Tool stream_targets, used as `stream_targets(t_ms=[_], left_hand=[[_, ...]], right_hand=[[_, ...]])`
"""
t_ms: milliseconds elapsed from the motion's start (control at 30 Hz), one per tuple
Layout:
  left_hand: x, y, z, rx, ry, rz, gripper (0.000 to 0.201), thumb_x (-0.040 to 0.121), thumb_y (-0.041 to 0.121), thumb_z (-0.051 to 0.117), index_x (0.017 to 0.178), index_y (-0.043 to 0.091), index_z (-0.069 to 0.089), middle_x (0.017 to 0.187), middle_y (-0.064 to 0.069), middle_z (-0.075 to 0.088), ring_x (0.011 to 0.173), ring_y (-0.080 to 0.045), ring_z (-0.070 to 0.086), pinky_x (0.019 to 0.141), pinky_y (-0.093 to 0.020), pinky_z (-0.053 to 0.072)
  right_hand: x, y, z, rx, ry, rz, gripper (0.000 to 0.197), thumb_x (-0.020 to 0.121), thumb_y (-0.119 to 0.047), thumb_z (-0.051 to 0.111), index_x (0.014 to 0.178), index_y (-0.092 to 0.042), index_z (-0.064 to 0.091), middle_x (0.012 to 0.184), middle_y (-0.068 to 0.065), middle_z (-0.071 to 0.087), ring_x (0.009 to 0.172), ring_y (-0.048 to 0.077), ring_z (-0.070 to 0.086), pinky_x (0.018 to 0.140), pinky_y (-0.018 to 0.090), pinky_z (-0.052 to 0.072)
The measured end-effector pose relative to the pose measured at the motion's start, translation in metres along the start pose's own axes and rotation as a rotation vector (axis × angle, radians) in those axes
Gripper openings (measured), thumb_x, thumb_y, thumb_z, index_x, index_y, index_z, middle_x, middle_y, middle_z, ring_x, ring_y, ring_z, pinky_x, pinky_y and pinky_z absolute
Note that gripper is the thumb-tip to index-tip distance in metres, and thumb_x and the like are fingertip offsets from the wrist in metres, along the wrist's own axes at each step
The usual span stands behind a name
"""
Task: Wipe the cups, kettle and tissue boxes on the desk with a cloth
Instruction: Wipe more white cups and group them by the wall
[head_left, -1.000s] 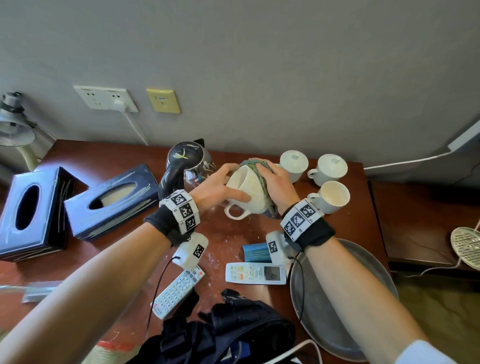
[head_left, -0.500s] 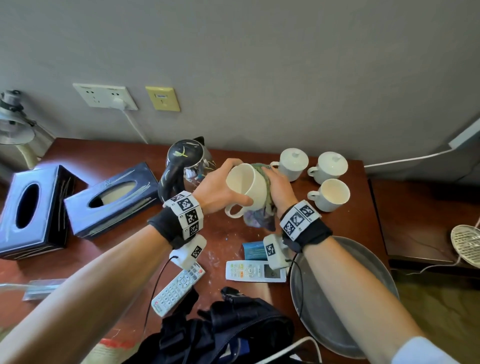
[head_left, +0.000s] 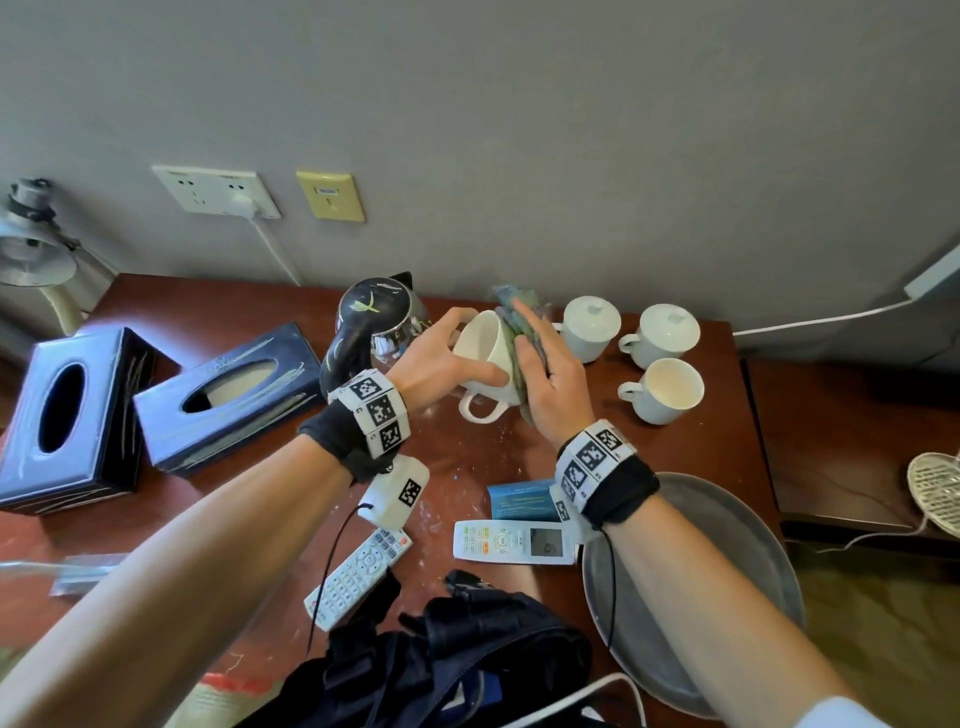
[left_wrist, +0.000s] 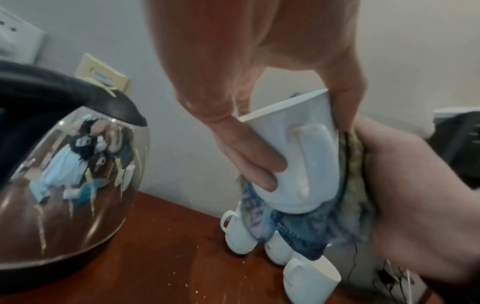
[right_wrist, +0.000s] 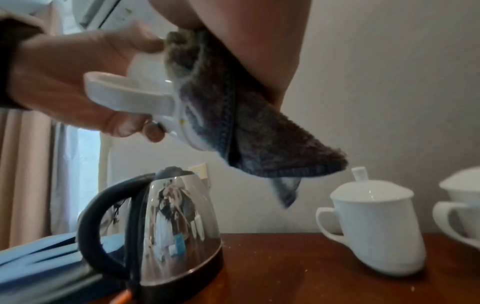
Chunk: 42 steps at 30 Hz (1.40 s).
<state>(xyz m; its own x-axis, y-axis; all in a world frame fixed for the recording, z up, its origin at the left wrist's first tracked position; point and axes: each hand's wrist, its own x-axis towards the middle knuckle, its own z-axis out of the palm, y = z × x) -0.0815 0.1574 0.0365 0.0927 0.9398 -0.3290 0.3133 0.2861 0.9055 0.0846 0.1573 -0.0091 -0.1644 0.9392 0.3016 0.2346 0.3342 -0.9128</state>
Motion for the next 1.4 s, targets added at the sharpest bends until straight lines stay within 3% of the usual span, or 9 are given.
stream_targets(t_ms=[200,333,533,633,733,867,1067,1233,1400], left_hand=[[-0.009,0.006,-0.002,0.407,0.003,0.183,0.090,0.063,0.027,0.089,0.139,0.030,0.040,0.118,0.000,0.058,0.104,-0.020,0.055,0.084,-0.030,0.046],[-0.007,0.006,-0.004,0.426,-0.002,0.154,0.090,0.062,0.028,0.089,0.139,0.032,0.041,0.117,-0.001,0.058,0.105,-0.022,0.056,0.084,-0.033,0.050],[0.000,0.005,-0.001,-0.032,0.045,-0.074,0.083,0.060,0.025,0.088,0.134,0.023,0.050,0.113,-0.008,0.067,0.097,-0.023,0.069,0.075,-0.043,0.062],[0.001,0.004,-0.001,-0.141,0.053,-0.112,0.063,0.074,0.020,0.082,0.131,0.017,0.054,0.111,-0.010,0.069,0.094,-0.024,0.071,0.070,-0.036,0.060],[-0.001,0.003,-0.001,-0.248,0.032,-0.137,0.053,0.083,0.026,0.076,0.130,0.012,0.055,0.113,-0.011,0.070,0.093,-0.022,0.072,0.067,-0.032,0.058],[-0.009,-0.002,0.002,-0.238,-0.061,-0.149,0.059,0.087,0.017,0.071,0.139,0.011,0.044,0.125,-0.013,0.062,0.100,-0.023,0.068,0.062,-0.023,0.056],[-0.009,-0.005,0.001,-0.161,-0.031,-0.114,0.061,0.084,0.017,0.075,0.136,0.011,0.043,0.121,-0.009,0.061,0.096,-0.018,0.067,0.057,-0.021,0.054],[-0.008,0.003,-0.001,-0.230,-0.017,-0.111,0.048,0.090,0.022,0.068,0.134,0.020,0.049,0.117,-0.010,0.065,0.085,-0.019,0.069,0.055,-0.023,0.054],[-0.008,0.008,-0.002,-0.267,-0.043,-0.136,0.027,0.097,0.026,0.057,0.122,0.018,0.062,0.099,-0.005,0.072,0.073,-0.011,0.070,0.056,-0.022,0.053]], right_hand=[[0.031,-0.011,-0.008,0.292,-0.011,0.512,0.026,0.101,-0.016,0.047,0.102,-0.016,0.073,0.098,-0.007,0.073,0.096,0.011,0.065,0.091,0.031,0.048],[0.023,-0.018,-0.006,0.304,0.010,0.504,0.026,0.102,-0.021,0.045,0.101,-0.024,0.071,0.100,-0.004,0.072,0.101,0.017,0.065,0.092,0.035,0.051],[0.015,-0.005,0.000,0.295,0.003,0.422,0.029,0.100,-0.046,0.046,0.127,-0.050,0.056,0.123,-0.004,0.064,0.105,0.024,0.063,0.069,0.025,0.051],[0.016,-0.001,0.002,0.411,0.099,0.553,0.042,0.097,-0.046,0.054,0.139,-0.046,0.046,0.136,-0.004,0.058,0.114,0.015,0.062,0.082,0.028,0.056],[0.017,0.005,0.006,0.671,0.121,0.826,0.068,0.082,-0.063,0.066,0.139,-0.027,0.053,0.131,0.006,0.062,0.118,0.026,0.062,0.103,0.047,0.049],[0.016,0.003,0.000,0.875,0.172,0.919,0.034,0.098,-0.042,0.049,0.102,-0.017,0.071,0.095,0.010,0.072,0.084,0.027,0.068,0.083,0.042,0.053],[0.018,0.002,0.000,0.706,0.160,0.893,0.025,0.094,-0.028,0.055,0.090,-0.018,0.078,0.105,0.012,0.073,0.095,0.031,0.066,0.097,0.051,0.049],[0.015,-0.004,0.002,0.310,0.167,0.510,0.030,0.101,-0.025,0.044,0.116,-0.020,0.069,0.117,0.002,0.069,0.110,0.018,0.063,0.097,0.036,0.053],[-0.002,-0.007,-0.006,-0.243,-0.012,-0.231,0.038,0.098,-0.014,0.053,0.135,-0.017,0.058,0.136,0.005,0.058,0.129,0.013,0.047,0.112,0.018,0.028]])
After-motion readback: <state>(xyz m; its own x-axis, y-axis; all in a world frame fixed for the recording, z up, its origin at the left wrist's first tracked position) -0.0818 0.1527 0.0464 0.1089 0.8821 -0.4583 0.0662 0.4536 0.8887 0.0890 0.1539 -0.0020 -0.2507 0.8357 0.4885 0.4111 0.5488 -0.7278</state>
